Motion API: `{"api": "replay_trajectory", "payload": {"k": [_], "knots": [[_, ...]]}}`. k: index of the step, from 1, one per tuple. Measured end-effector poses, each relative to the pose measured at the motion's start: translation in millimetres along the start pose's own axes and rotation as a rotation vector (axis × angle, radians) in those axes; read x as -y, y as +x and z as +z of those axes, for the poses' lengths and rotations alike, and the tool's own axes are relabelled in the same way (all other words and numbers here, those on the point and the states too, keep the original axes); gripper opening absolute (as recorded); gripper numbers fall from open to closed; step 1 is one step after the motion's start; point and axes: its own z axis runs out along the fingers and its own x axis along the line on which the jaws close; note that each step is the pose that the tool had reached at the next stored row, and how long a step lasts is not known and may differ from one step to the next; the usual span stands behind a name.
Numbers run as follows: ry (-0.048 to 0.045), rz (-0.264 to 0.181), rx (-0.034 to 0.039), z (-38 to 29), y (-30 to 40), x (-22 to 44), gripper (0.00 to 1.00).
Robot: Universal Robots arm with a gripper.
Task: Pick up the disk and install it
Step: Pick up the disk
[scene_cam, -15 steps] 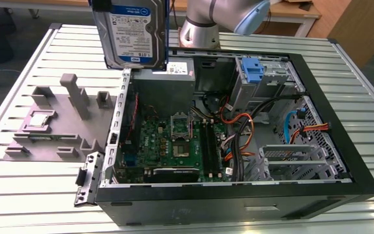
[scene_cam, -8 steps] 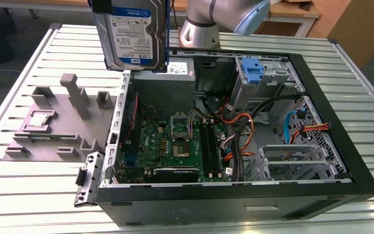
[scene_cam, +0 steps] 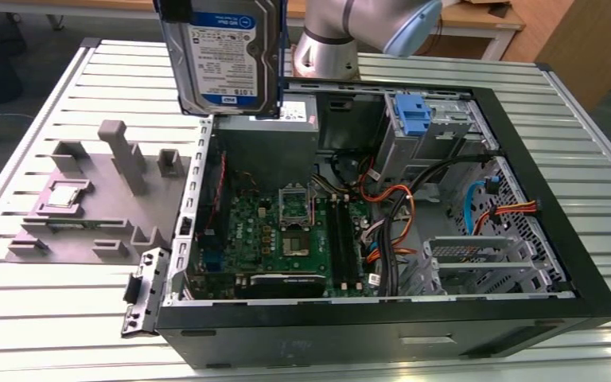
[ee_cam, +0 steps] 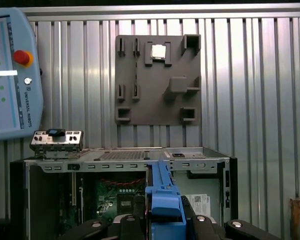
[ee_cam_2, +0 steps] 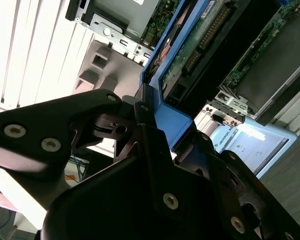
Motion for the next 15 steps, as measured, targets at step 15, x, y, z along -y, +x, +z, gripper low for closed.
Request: {"api": "replay_trajectory", "payload": {"k": [15], "knots": [[0.0,0.0,0.0,0.2,-1.0,23.7,0.37]]}}
